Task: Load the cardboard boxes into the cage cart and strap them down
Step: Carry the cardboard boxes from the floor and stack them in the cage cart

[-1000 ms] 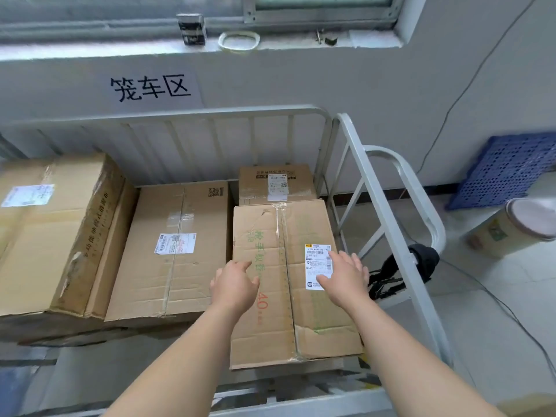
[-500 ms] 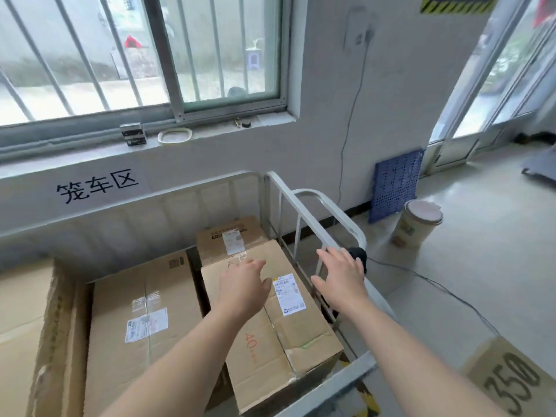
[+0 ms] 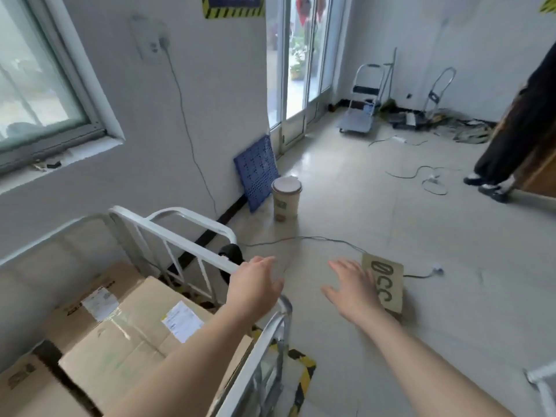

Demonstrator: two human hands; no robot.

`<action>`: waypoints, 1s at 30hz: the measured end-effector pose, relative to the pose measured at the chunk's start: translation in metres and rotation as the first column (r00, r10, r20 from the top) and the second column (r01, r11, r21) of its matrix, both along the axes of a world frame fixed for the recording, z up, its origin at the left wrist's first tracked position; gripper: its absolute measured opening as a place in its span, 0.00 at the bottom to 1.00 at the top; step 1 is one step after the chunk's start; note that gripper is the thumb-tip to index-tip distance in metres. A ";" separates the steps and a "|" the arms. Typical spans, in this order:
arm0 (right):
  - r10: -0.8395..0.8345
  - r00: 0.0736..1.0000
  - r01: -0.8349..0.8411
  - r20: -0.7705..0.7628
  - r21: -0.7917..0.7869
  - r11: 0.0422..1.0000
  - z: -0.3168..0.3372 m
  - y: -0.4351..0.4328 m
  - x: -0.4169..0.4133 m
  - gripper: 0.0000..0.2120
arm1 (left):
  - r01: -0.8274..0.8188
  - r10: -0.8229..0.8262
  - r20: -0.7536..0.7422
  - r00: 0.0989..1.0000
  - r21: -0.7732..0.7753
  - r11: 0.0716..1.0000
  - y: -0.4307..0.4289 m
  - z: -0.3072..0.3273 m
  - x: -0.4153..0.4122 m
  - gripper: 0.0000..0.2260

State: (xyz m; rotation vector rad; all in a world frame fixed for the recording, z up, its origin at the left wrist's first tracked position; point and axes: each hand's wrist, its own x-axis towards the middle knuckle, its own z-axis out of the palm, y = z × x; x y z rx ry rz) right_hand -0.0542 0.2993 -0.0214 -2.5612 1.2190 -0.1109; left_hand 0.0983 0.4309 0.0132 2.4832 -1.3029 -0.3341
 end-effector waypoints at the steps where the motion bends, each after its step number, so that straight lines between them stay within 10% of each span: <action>1: -0.040 0.999 0.040 -0.014 -0.007 0.999 -0.003 -0.014 -0.015 0.27 | 0.035 -0.035 -0.008 0.999 0.011 0.999 -0.019 -0.002 -0.010 0.22; 30: -0.473 0.857 0.515 -0.204 0.303 0.802 -0.176 -0.442 -0.176 0.26 | 0.284 -0.204 -0.246 0.947 0.357 0.890 -0.518 -0.186 -0.114 0.21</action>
